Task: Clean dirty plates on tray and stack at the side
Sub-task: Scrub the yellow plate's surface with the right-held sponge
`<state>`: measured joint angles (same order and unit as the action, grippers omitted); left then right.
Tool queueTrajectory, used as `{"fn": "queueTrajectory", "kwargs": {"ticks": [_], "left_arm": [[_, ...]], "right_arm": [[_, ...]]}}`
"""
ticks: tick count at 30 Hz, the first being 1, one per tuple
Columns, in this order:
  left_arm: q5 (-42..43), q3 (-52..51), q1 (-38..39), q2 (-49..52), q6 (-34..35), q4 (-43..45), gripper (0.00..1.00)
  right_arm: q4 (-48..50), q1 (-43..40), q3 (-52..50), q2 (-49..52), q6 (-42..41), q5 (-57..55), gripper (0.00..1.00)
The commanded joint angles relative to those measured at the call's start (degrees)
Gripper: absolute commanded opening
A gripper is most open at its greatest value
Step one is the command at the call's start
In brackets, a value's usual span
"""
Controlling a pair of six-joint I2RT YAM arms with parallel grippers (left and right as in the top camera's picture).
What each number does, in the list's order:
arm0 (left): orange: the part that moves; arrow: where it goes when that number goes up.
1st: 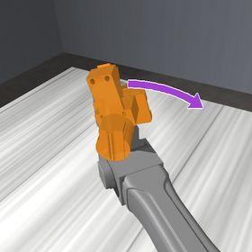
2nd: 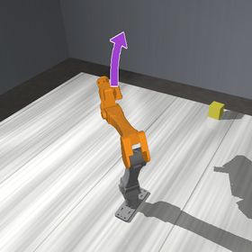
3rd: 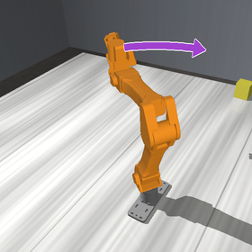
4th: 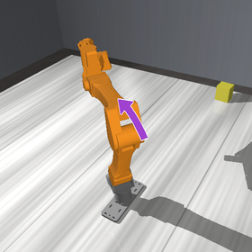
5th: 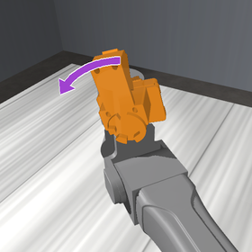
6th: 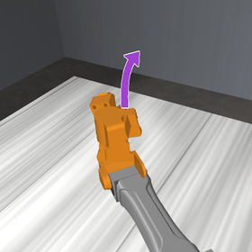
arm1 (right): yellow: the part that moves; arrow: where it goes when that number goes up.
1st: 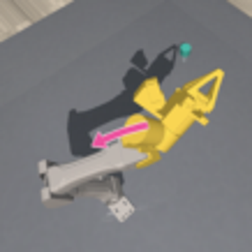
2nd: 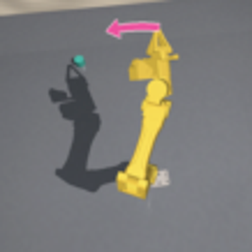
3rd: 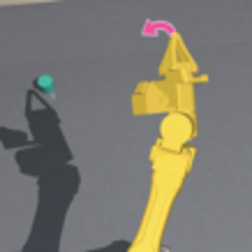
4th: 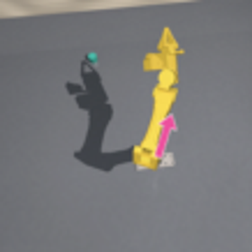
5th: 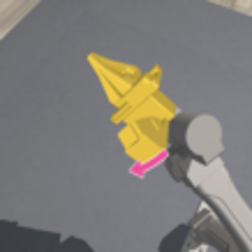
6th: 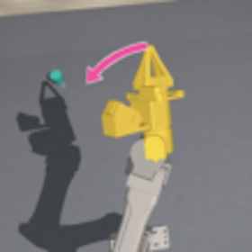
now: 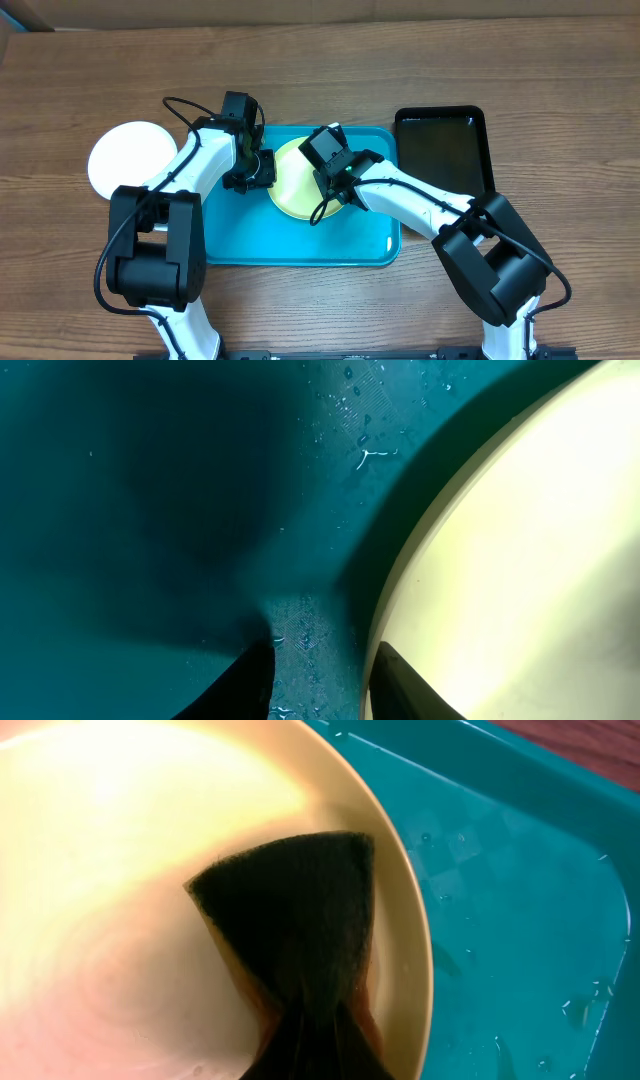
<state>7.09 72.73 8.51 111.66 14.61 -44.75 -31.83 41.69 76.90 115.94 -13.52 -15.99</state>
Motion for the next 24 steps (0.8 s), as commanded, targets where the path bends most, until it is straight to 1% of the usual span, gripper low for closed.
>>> {"fn": "queueTrajectory", "kwargs": {"ticks": [1, 7, 12, 15, 19, 24], "left_arm": [[0.44, -0.09, -0.07, 0.92, -0.26, 0.00, 0.33], [0.44, -0.09, -0.07, 0.92, -0.26, 0.00, 0.33], [0.44, -0.09, -0.09, 0.92, -0.26, 0.02, 0.33], [0.42, -0.09, -0.09, 0.92, -0.26, 0.02, 0.33], [0.42, -0.09, -0.07, 0.92, -0.26, 0.00, 0.33], [0.42, -0.09, -0.07, 0.92, -0.28, 0.00, 0.33]], "right_arm": [[0.09, -0.22, -1.88, -0.07, -0.33, 6.34, 0.04], [0.31, -0.22, -4.24, -0.07, -4.63, 8.83, 0.04], [1.81, -0.22, -4.37, -0.13, -4.74, 15.28, 0.04], [1.92, -0.50, -2.58, -0.28, -4.24, 21.03, 0.04], [1.81, -1.62, 1.60, -1.62, -2.75, 32.30, 0.04], [1.11, -5.05, 8.02, -5.53, -2.60, 42.51, 0.04]]}}
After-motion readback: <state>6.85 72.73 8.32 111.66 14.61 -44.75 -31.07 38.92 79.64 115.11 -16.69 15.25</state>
